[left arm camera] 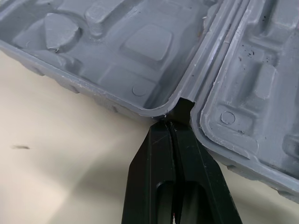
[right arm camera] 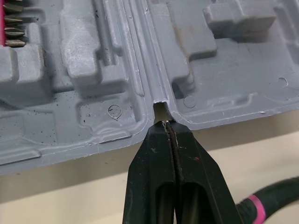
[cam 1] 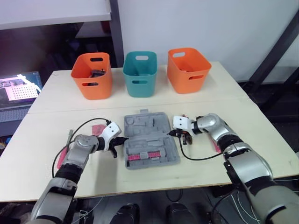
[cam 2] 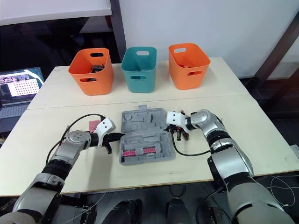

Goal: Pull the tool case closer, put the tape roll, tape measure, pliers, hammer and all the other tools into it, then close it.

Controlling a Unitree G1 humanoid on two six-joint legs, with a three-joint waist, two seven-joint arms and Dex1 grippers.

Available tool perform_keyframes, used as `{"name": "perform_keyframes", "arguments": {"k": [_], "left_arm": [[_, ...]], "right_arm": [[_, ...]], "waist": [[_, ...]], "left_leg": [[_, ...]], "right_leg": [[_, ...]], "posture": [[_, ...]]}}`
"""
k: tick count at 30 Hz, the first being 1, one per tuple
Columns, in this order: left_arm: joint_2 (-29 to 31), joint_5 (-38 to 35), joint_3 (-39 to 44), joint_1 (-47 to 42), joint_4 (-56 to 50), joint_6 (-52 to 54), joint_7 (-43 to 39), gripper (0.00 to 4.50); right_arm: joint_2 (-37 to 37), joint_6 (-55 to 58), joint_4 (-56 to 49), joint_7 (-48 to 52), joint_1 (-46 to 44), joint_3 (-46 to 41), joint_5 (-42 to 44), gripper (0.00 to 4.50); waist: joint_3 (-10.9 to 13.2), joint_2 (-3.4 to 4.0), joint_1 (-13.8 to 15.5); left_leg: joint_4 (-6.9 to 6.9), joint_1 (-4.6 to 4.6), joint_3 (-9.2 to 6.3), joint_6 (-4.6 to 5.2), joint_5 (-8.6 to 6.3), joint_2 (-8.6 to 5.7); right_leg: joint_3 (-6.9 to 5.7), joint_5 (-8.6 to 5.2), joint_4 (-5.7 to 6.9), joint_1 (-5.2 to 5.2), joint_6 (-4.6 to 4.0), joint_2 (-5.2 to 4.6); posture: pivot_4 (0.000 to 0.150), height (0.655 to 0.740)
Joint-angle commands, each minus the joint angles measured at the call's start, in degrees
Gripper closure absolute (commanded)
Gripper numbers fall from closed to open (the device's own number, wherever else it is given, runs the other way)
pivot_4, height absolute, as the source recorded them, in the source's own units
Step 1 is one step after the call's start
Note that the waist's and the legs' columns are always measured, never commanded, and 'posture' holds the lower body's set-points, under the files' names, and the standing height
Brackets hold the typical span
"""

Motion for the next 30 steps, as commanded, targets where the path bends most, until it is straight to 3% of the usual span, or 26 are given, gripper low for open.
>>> {"name": "perform_keyframes", "arguments": {"k": [1, 8, 19, 30], "left_arm": [[-0.27, -1.33, -0.58, 2.04, -5.38, 1.11, -1.58, 4.5], [0.88, -1.28, -0.07, 5.44, -10.12, 4.11, -0.36, 4.5], [2.31, -1.22, -0.88, 9.68, -16.17, 7.48, -0.22, 4.5], [1.29, -2.13, -1.67, 14.89, -24.56, 12.78, 0.74, 4.5]], "right_arm": [[2.29, -0.87, -2.68, 2.53, 1.91, 0.64, 0.85, 4.45], [1.55, 2.12, -7.42, 3.87, 5.0, 0.15, 2.37, 4.45], [-0.97, 15.78, -29.83, 9.65, 17.27, -0.74, 8.45, 4.45], [-3.28, 25.07, -40.65, 10.1, 23.19, -0.6, 10.28, 4.45]], "waist": [[-0.03, 0.01, -0.01], [-0.05, 0.0, 0.04], [-0.09, 0.01, 0.08], [-0.09, 0.02, 0.38]], "left_leg": [[0.0, 0.0, 0.0, 0.0, 0.0, 0.0], [-0.01, 0.13, -0.01, 0.11, -0.07, 0.0], [-0.01, 0.14, -0.02, 0.13, -0.09, 0.02], [-0.01, 0.15, -0.01, 0.15, -0.1, 0.01]], "right_leg": [[0.0, 0.0, 0.0, 0.0, 0.0, 0.0], [0.01, 0.0, -0.01, 0.13, 0.0, 0.0], [0.01, 0.0, -0.02, 0.15, -0.01, 0.0], [0.02, -0.01, -0.07, 0.19, -0.01, -0.03]], "posture": [[0.15, 0.7329], [0.15, 0.7329], [0.15, 0.7329], [0.15, 0.7329]]}}
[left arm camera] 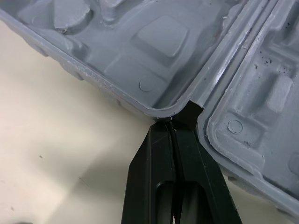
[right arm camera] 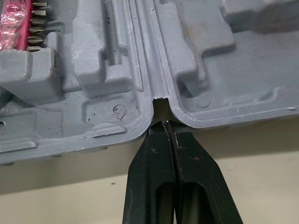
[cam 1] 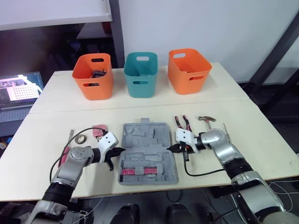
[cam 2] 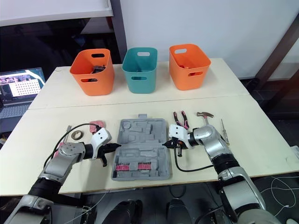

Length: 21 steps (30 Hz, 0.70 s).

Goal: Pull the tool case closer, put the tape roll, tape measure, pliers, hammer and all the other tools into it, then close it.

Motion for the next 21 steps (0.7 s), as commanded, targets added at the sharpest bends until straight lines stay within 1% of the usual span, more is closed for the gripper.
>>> {"name": "perform_keyframes", "arguments": {"k": [1, 10, 15, 21], "left_arm": [[-1.39, -1.39, -2.31, 1.91, -3.68, 1.61, -0.58, 4.5], [-1.92, -1.79, -2.65, 5.41, -8.32, 5.05, -0.18, 4.5], [-1.01, -2.21, -2.13, 9.25, -11.3, 6.46, 0.89, 4.5], [-0.05, -3.15, -1.92, 10.3, -12.99, 7.36, 1.11, 4.5]], "right_arm": [[0.09, 1.76, -4.17, 1.47, 1.39, 1.38, 1.72, 4.45], [-2.17, 4.13, -7.59, 1.09, 4.15, 1.21, 2.63, 4.45], [-2.63, 5.43, -9.66, 0.63, 5.87, 1.4, 3.18, 4.45], [-2.83, 7.1, -11.75, 0.58, 7.32, 1.86, 3.63, 4.45]], "waist": [[0.0, 0.0, 0.09], [-0.01, 0.0, 0.87], [-0.03, 0.0, 1.43], [-0.11, -0.01, 1.43]], "left_leg": [[0.0, 0.0, 0.0, 0.01, 0.0, 0.0], [0.01, 0.0, 0.0, 0.03, -0.02, -0.02], [0.01, 0.01, 0.01, 0.04, -0.03, 0.0], [0.01, 0.04, 0.01, 0.04, -0.04, 0.01]], "right_leg": [[0.0, 0.0, -0.01, 0.0, 0.0, 0.0], [0.0, 0.0, -0.07, 0.04, 0.0, -0.03], [0.0, 0.0, -0.11, 0.05, 0.0, -0.07], [-0.01, -0.01, -0.14, 0.1, 0.0, -0.13]], "posture": [[0.15, 0.7329], [0.15, 0.7329], [0.15, 0.7329], [0.15, 0.7329]]}}
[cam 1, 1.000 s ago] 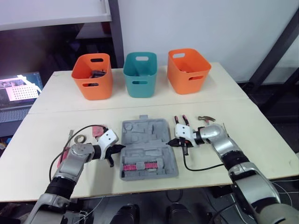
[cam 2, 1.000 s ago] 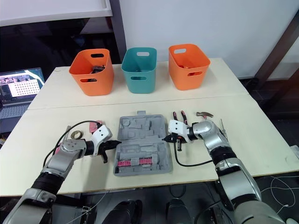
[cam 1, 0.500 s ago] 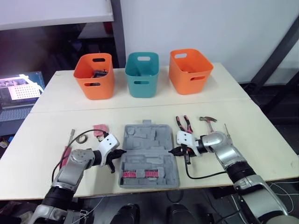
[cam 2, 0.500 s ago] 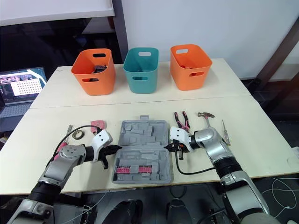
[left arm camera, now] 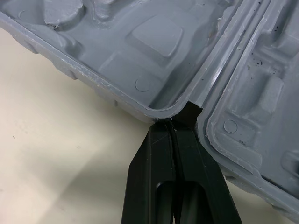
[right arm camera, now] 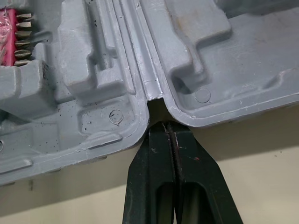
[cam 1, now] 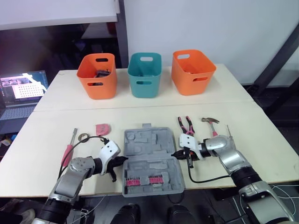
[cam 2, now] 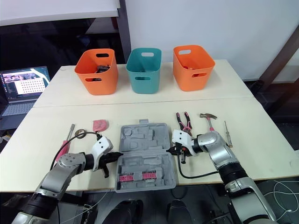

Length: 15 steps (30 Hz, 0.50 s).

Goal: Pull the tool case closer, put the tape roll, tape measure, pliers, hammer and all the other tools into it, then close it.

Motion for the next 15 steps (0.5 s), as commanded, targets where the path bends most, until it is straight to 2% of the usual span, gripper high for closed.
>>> {"name": "perform_keyframes", "arguments": {"k": [1, 7, 15], "left_arm": [[0.38, -1.04, -1.76, 1.51, -1.5, 1.5, -0.69, 4.5], [1.45, -2.62, -1.83, 5.3, -6.2, 3.33, -0.87, 4.5], [1.86, -3.07, -1.95, 6.3, -6.43, 3.38, 0.15, 4.5]], "right_arm": [[0.47, 0.95, -2.82, 0.92, 1.24, 1.88, 1.3, 4.45], [-0.01, 2.95, -5.4, 0.83, 2.54, 1.93, 2.0, 4.45], [-1.43, 6.02, -9.05, 0.91, 4.25, 2.11, 3.39, 4.45]], "waist": [[0.0, 0.0, -0.01], [-0.01, 0.0, 0.0], [-0.02, 0.0, 0.19]], "left_leg": [[0.0, 0.0, 0.0, 0.0, 0.0, 0.0], [-0.03, 0.0, 0.0, 0.01, -0.01, 0.01], [-0.02, 0.0, 0.0, 0.02, -0.02, 0.01]], "right_leg": [[0.0, 0.0, -0.01, 0.0, 0.0, 0.0], [0.0, 0.0, -0.03, 0.0, 0.0, -0.04], [0.0, -0.01, -0.06, 0.02, 0.0, -0.09]], "posture": [[0.15, 0.7329], [0.15, 0.7329], [0.15, 0.7329]]}}
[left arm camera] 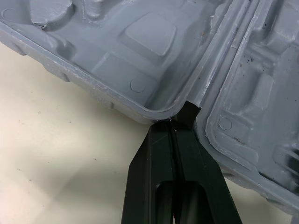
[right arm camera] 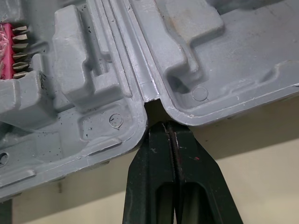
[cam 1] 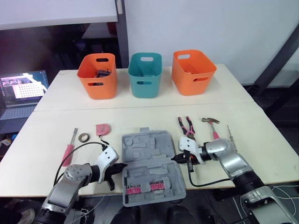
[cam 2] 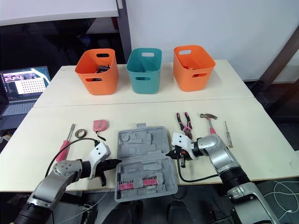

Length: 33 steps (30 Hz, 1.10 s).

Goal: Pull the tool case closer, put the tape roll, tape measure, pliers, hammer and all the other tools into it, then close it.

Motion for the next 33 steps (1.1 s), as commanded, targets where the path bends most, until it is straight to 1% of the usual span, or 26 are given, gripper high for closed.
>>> {"name": "perform_keyframes", "arguments": {"k": [1, 13, 23, 27, 31, 33], "left_arm": [[-0.02, -0.45, -1.99, 0.54, -0.05, 0.76, -0.08, 4.5], [-0.87, -0.23, -3.05, -0.57, 1.37, 0.25, 0.55, 4.5], [-0.07, -0.31, -1.71, -2.68, 3.03, -0.1, 0.55, 4.5], [1.14, -0.74, 0.1, -2.36, 2.95, -0.05, 0.92, 4.5], [3.78, -1.05, 4.06, -1.63, 3.74, 0.03, 2.77, 4.5], [4.85, -2.92, 7.1, -1.1, 3.71, -0.24, 2.7, 4.5]], "right_arm": [[-0.17, 1.13, -2.95, 0.89, 0.99, 1.24, 1.55, 4.45], [-1.43, 2.57, -4.36, 0.11, 2.07, 1.09, 2.28, 4.45], [-2.32, 3.08, -4.11, -0.68, 1.73, 0.23, 2.66, 4.45], [-4.04, 1.81, -2.45, -1.49, 1.44, -1.02, 2.37, 4.45], [-7.13, 1.2, -1.63, -1.69, 1.84, -3.05, 3.49, 4.45], [-8.91, 1.36, -2.14, -1.57, 2.67, -4.76, 4.73, 4.45]], "waist": [[0.0, 0.0, 0.01], [0.0, 0.0, 0.16], [-0.01, 0.01, 0.31], [0.0, 0.0, 0.3], [0.0, -0.01, 0.14], [0.0, 0.0, -0.02]], "left_leg": [[0.0, 0.0, 0.0, 0.0, 0.0, 0.0], [0.01, 0.0, -0.01, 0.01, -0.01, -0.02], [0.02, 0.0, -0.02, 0.01, 0.0, -0.03], [0.02, -0.01, -0.02, 0.01, 0.0, -0.03], [0.01, -0.02, -0.02, 0.01, -0.01, -0.02], [-0.01, -0.02, -0.02, 0.01, 0.0, 0.0]], "right_leg": [[0.0, 0.0, 0.0, 0.0, 0.0, -0.01], [-0.01, 0.0, -0.04, 0.04, 0.01, -0.04], [-0.02, 0.0, -0.05, 0.06, 0.01, -0.06], [-0.02, 0.0, -0.05, 0.05, 0.01, -0.06], [-0.02, 0.0, -0.05, 0.02, 0.01, -0.05], [-0.02, -0.01, -0.04, 0.0, 0.0, -0.04]], "posture": [[0.15, 0.7329], [0.15, 0.7329], [0.15, 0.7329], [0.15, 0.7329], [0.15, 0.7329], [0.15, 0.7329]]}}
